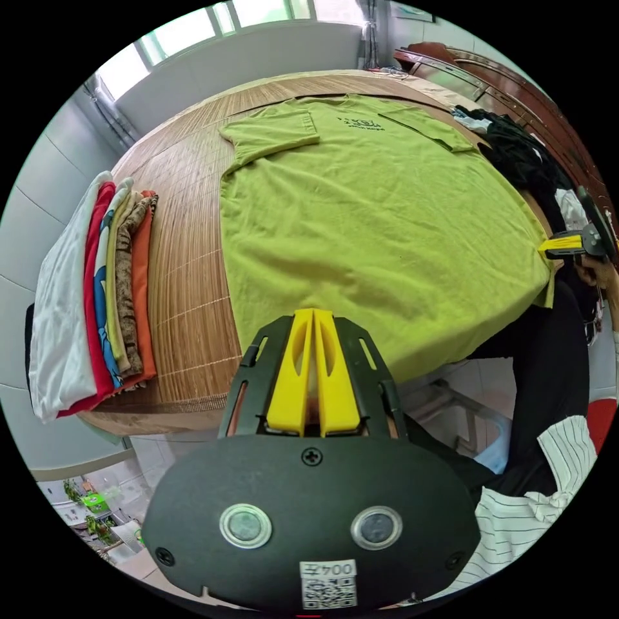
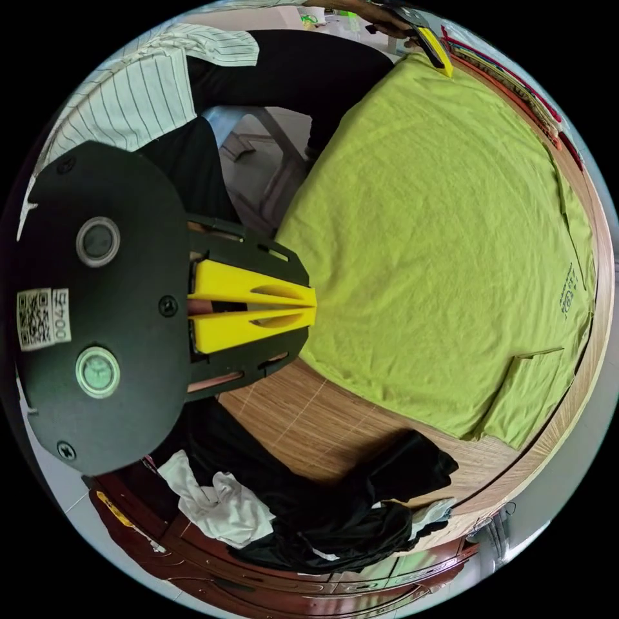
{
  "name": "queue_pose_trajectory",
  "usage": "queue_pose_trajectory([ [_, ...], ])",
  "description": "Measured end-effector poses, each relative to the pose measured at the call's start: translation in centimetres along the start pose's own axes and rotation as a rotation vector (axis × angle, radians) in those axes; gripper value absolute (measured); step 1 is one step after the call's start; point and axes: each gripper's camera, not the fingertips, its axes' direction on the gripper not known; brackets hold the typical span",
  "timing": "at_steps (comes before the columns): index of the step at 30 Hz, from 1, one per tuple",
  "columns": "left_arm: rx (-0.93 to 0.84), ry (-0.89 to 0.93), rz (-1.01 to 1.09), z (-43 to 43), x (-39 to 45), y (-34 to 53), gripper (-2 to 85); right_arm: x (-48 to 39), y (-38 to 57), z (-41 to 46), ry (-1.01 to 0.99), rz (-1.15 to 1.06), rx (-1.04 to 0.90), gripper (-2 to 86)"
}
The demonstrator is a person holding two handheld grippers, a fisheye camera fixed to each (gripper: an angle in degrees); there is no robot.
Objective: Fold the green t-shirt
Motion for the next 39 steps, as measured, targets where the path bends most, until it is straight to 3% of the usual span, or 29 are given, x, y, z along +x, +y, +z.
queue_pose_trajectory([
  [10,0.057,0.186,-0.038,0.6,-3.3,1.4,0.7,1.1,0.0,1.1,-0.059,0.004,-0.001,-0.3],
  [16,0.124,0.141,-0.154,-1.3,-5.1,4.2,1.5,2.7,4.9,0.0,-0.024,0.159,0.223,0.4],
  [20,0.14,0.316,-0.275,-2.2,-9.5,10.1,4.4,6.4,12.8,-1.2,-0.292,0.372,0.357,7.9],
  [23,0.122,0.436,-0.383,-0.7,-12.1,14.2,8.3,6.3,15.9,1.3,-0.443,0.442,0.32,12.6],
  [28,0.144,0.455,-0.464,0.3,-13.6,17.2,12.1,3.2,13.7,5.0,-0.459,0.493,0.212,16.2],
  [34,0.12,0.423,-0.412,0.2,-14.5,16.3,16.2,1.1,10.0,7.3,-0.171,0.545,0.066,5.8],
  [39,0.067,0.405,-0.344,0.9,-15.3,14.8,17.7,5.5,13.5,8.5,-0.418,0.614,0.143,5.8],
])
